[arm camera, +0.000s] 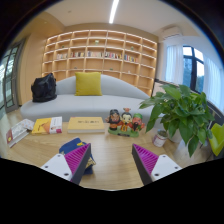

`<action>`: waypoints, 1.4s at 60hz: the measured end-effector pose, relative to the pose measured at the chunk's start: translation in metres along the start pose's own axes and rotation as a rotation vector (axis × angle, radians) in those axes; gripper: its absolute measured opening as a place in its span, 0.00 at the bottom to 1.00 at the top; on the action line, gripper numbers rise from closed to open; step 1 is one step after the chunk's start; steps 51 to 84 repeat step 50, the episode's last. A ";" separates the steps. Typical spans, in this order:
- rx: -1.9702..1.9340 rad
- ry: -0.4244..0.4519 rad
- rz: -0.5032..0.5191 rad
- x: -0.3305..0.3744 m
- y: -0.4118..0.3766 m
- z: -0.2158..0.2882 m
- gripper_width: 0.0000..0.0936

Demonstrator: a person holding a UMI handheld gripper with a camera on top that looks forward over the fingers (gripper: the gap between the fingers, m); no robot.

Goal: Fold towel

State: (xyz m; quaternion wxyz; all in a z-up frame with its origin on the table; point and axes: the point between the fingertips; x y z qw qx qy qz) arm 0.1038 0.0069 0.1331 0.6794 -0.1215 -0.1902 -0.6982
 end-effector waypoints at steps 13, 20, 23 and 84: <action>0.008 -0.021 -0.006 0.101 -0.038 -0.016 0.92; 0.010 -0.020 0.003 0.146 -0.061 -0.028 0.92; 0.012 -0.013 0.015 0.164 -0.073 -0.031 0.92; 0.013 0.036 0.036 0.224 -0.093 -0.039 0.91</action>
Point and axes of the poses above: the point between the fingertips, and its own axes, seen from behind it with the camera up: y to the right, z up, x backward, against the way the camera looks, and after that the axes turned 3 degrees about z, right-handed
